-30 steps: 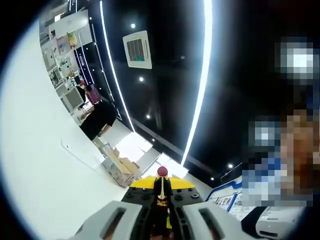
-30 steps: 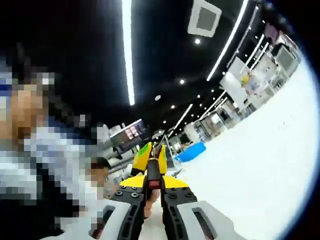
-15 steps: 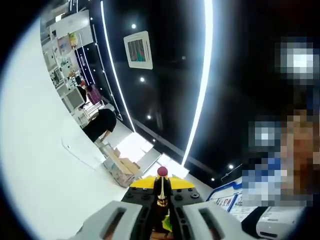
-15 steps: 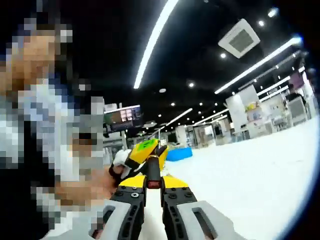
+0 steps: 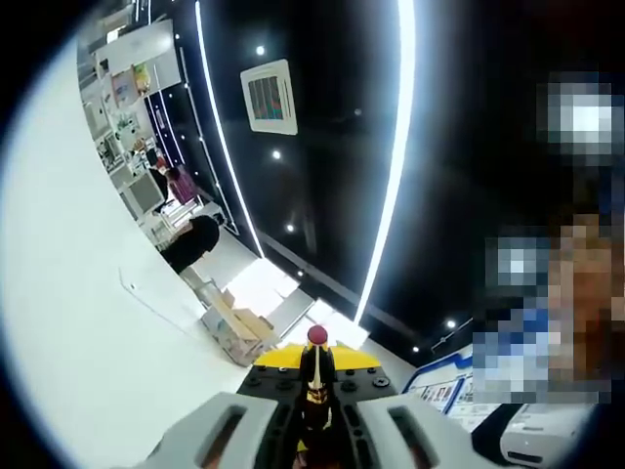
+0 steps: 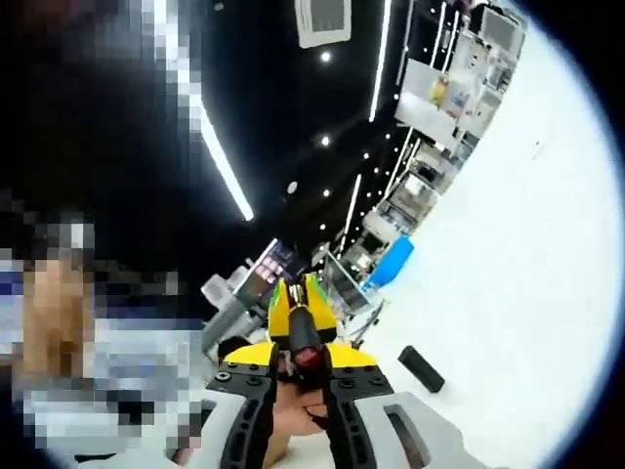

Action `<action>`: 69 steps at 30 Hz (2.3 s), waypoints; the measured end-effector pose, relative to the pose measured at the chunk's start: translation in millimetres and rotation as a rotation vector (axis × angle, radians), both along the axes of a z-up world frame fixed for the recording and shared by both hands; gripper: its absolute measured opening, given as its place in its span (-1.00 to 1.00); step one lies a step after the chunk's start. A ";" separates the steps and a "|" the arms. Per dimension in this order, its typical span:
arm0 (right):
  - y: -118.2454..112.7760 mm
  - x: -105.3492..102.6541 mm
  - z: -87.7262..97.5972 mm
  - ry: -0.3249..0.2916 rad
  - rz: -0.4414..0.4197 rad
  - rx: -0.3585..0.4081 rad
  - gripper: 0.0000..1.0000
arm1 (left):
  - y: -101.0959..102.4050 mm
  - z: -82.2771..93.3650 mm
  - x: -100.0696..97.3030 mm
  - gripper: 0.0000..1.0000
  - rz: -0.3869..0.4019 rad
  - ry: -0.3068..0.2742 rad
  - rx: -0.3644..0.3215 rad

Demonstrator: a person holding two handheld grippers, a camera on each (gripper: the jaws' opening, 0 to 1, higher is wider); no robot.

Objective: Unscrew the lipstick cap, remove the lipstick, and put the cap back on the lipstick

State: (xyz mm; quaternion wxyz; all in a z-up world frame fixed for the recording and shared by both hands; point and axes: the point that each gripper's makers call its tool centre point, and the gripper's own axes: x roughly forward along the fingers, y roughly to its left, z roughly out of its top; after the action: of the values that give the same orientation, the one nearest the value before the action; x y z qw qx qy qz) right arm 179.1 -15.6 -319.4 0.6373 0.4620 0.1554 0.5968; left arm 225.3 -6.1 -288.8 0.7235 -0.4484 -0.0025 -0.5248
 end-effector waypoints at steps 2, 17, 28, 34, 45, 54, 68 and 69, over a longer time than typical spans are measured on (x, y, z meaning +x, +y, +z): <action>-0.9 -5.0 6.7 0.066 0.035 0.065 -0.67 | 0.1 2.8 -1.5 -0.82 -0.006 -0.005 -0.010; -13.2 20.5 4.2 0.280 0.109 0.209 -0.78 | -6.0 7.1 -10.3 -0.82 -0.018 -0.037 0.001; -10.5 19.5 -1.9 -0.062 -0.075 0.006 -0.78 | -4.2 -0.6 -4.5 -0.82 -0.012 -0.007 0.009; -7.9 18.5 -2.9 -0.318 -0.180 -0.125 -0.79 | -3.4 -1.2 -3.2 -0.82 -0.007 -0.004 0.012; -7.5 20.4 -5.0 -0.787 -0.342 -0.438 -0.80 | -2.1 -3.5 -0.3 -0.82 0.004 0.004 0.017; -5.1 18.9 -13.4 -0.560 -0.236 -0.392 -0.77 | -5.6 -6.3 -1.2 -0.82 -0.001 0.012 0.020; -1.1 15.5 -10.1 -0.099 -0.036 -0.093 -0.50 | -7.6 -5.8 -4.1 -0.82 -0.008 0.010 0.019; -2.6 16.2 -10.0 -0.054 -0.018 -0.071 -0.53 | -7.4 -6.1 -3.5 -0.82 -0.009 0.012 0.018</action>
State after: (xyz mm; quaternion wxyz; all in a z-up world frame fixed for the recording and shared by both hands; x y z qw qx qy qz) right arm 195.3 -18.2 -329.4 0.6628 0.4241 0.1551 0.5973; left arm 221.8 -13.5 -294.9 0.7252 -0.4451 0.0085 -0.5253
